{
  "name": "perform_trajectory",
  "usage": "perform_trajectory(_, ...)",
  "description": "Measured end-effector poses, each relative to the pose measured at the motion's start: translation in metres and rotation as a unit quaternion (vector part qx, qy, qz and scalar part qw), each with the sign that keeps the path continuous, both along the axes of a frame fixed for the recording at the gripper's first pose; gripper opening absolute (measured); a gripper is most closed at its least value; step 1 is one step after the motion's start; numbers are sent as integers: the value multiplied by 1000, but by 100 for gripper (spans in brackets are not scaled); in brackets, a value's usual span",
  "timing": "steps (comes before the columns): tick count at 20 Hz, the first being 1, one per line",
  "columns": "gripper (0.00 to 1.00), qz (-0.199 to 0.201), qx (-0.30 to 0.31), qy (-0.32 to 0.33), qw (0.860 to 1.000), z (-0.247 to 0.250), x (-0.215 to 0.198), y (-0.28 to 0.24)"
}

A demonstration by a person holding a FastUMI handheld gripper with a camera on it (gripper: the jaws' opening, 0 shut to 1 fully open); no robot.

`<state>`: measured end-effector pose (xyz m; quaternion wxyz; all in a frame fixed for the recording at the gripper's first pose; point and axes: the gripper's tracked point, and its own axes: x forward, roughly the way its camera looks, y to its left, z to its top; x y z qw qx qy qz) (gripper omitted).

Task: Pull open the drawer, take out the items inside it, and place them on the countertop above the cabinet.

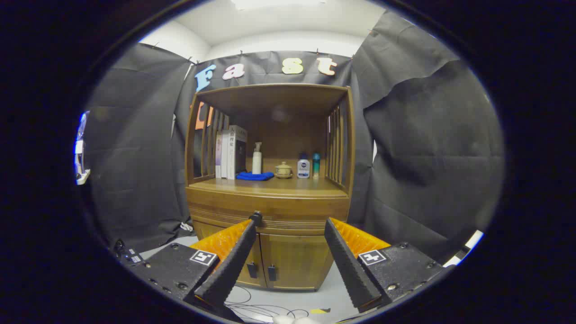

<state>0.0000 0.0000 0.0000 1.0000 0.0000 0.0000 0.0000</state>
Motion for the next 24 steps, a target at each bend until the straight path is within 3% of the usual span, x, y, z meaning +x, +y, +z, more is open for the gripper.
perform_trajectory(13, 99, -4, -9, -4, 1000, 14, 29, 11)
perform_trajectory(24, 99, 17, -24, 26, 999, -32, 134, 79)
